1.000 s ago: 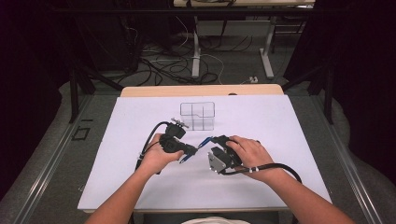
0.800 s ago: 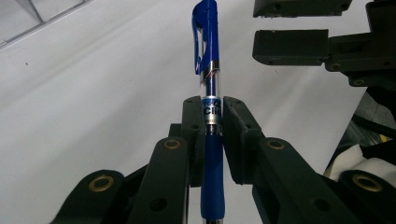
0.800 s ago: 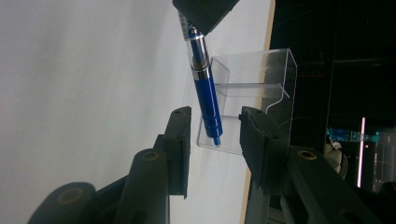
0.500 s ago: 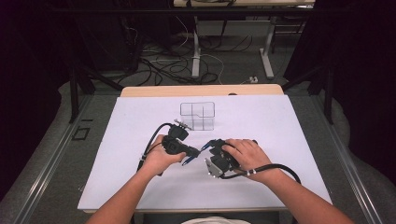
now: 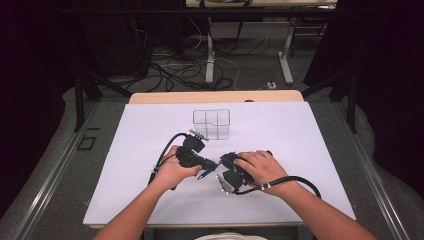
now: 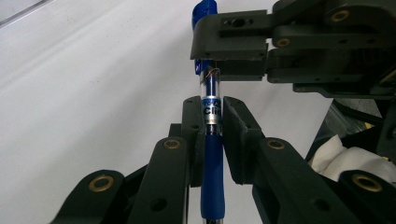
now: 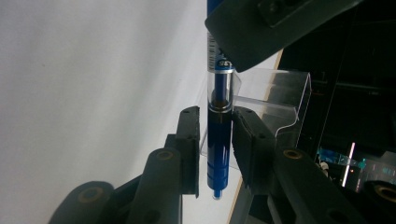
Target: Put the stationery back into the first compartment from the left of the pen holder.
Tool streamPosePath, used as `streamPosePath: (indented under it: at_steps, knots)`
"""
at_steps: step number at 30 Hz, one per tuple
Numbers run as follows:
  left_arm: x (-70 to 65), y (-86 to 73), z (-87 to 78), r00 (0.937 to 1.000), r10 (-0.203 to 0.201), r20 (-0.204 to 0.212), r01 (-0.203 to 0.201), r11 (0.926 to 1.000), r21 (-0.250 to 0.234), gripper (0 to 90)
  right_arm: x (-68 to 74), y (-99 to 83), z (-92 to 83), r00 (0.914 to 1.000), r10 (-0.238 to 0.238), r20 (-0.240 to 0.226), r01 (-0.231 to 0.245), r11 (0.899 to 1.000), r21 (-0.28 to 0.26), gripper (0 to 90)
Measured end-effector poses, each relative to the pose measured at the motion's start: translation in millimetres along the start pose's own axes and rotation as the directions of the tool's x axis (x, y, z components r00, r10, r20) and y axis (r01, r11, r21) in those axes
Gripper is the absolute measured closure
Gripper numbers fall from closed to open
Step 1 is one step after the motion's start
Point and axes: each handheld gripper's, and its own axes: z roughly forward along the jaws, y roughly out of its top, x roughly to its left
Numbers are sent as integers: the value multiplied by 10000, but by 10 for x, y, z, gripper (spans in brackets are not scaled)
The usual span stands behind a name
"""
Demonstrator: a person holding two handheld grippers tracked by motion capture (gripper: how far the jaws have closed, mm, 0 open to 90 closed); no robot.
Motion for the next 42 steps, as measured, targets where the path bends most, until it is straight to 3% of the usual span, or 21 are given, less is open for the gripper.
streamPosePath:
  at_steps: [13, 20, 26, 34, 38, 40, 42]
  knots:
    - [-24, 6, 11, 9999, 118, 122, -117, 9999, -55, 792, 4, 18, 22, 9995, -312, 18, 312, 9995, 63, 786]
    - [-4, 3, 12, 9997, -135, 203, 139, 9997, -188, 788, -1, 9, 26, 9994, -331, 105, 330, 9994, 89, 789]
    - [58, -12, -48, 9988, -490, -25, 486, 9943, -947, 652, -2, 4, 38, 9997, -222, -31, 222, 9997, 57, 789]
    - [210, -74, -194, 9927, -770, -933, 585, 9807, -1868, 534, -40, 6, 38, 9999, 33, 106, -32, 10000, -70, 789]
    - [286, -110, -261, 9835, -857, -1590, 470, 9714, -2328, 485, -65, 15, 38, 9994, 234, 272, -229, 9995, -208, 789]
    - [333, -127, -301, 9772, -899, -1926, 391, 9668, -2527, 452, -83, 24, 33, 9993, 338, 142, -335, 9993, -190, 790]
    - [380, -145, -337, 9735, -988, -2064, 398, 9613, -2725, 426, -104, 29, 44, 9992, 309, 246, -301, 9989, -347, 789]
